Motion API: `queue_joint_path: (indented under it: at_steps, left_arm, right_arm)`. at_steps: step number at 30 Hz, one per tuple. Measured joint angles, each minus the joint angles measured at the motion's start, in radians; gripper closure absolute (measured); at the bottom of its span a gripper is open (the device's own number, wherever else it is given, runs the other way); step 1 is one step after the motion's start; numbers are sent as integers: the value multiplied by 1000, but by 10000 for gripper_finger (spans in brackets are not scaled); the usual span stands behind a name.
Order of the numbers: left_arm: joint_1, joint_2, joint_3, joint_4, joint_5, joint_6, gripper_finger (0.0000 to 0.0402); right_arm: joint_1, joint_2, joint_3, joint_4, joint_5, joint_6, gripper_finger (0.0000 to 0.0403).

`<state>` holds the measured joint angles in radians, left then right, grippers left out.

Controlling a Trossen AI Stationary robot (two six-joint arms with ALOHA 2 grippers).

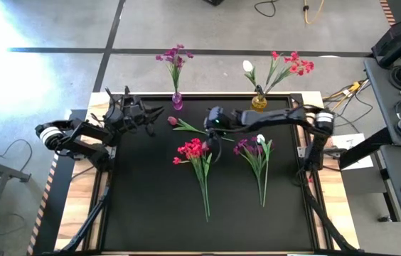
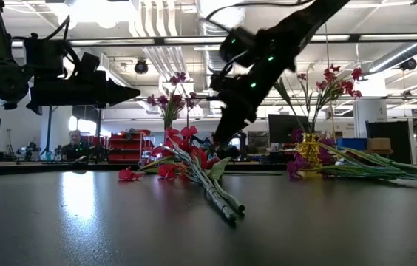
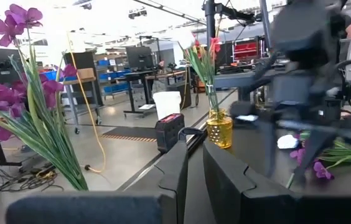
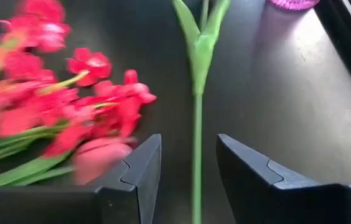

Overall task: Sort flowers into vase by color
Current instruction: Put the top purple flower into the purple vase

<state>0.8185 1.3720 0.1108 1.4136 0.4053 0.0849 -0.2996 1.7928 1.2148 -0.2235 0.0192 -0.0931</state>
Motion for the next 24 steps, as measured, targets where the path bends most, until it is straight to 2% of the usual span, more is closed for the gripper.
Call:
queue_joint_path:
  at_steps: [12,16,20,24]
  left_arm:
    - [0,1,6,0,0,-16,365]
    - [0,1,6,-1,0,-16,365]
    - [0,1,6,-1,0,-16,365]
    - [0,1,6,-1,-1,-16,365]
  right_arm:
    - [-57,252,246,-117,-4,-65,266]
    - [-67,295,283,-142,-5,-54,282]
    - [-82,308,287,-145,-92,-41,306]
    - [-87,313,289,-155,-104,-12,332]
